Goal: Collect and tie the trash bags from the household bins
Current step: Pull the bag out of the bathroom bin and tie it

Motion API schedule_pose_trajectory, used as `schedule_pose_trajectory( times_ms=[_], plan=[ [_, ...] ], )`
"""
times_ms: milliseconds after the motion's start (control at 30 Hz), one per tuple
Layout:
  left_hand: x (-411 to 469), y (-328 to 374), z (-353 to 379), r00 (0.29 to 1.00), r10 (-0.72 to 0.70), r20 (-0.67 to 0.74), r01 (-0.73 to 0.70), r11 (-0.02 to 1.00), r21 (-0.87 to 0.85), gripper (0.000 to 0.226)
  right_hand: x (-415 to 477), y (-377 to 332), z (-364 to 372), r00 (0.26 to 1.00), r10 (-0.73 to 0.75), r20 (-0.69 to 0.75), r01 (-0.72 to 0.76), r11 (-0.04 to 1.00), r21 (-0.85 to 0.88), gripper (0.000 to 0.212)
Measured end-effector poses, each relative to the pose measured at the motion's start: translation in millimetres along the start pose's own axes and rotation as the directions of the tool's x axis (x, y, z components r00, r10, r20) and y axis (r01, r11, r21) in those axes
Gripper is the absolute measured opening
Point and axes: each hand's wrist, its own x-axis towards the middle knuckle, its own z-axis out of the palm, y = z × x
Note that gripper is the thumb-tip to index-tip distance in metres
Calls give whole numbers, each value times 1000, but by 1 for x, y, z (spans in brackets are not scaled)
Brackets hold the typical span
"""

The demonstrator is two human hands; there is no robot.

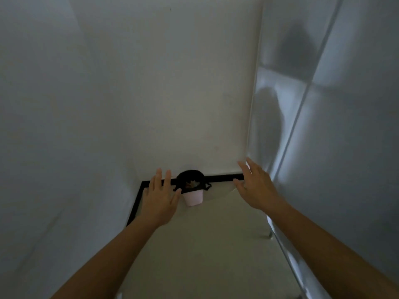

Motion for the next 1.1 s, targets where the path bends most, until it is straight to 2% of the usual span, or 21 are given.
schedule_pose_trajectory(
  times_ms=[200, 300, 400, 500, 733, 800, 900, 967, 1100],
  plan=[
    [110, -22, 21, 996, -90, -16, 89, 995, -44, 81, 147, 4, 38, 997, -36, 70, 33, 999, 35, 64],
    [166, -51, 50, 988, -152, 30, 154, 986, -66, 76, 210, 1, 77, 989, -57, 138, 52, 998, 35, 64],
    [233, -85, 80, 985, -163, 61, 167, 984, -65, 87, 271, 0, 118, 984, -34, 176, 31, 999, 23, 65],
    [310, -116, 105, 983, -150, 108, 159, 984, -82, 81, 338, 1, 150, 981, -4, 194, 2, 1000, 6, 66],
    [494, -175, 149, 959, -129, 254, 183, 962, -201, 76, 481, 8, 206, 959, 171, 226, -173, 985, -9, 64],
    [531, -179, 161, 936, -172, 308, 265, 918, -295, 75, 502, 17, 219, 946, 210, 247, -216, 976, -2, 64],
    [573, -184, 195, 868, -252, 429, 438, 796, -417, 75, 528, 39, 251, 916, 261, 306, -288, 957, 46, 65],
    [594, -192, 223, 817, -303, 491, 528, 735, -425, 76, 546, 56, 278, 891, 295, 346, -346, 934, 94, 65],
    [622, -208, 284, 706, -449, 548, 677, 656, -334, 75, 594, 93, 339, 814, 341, 470, -468, 864, 184, 63]
  ],
)
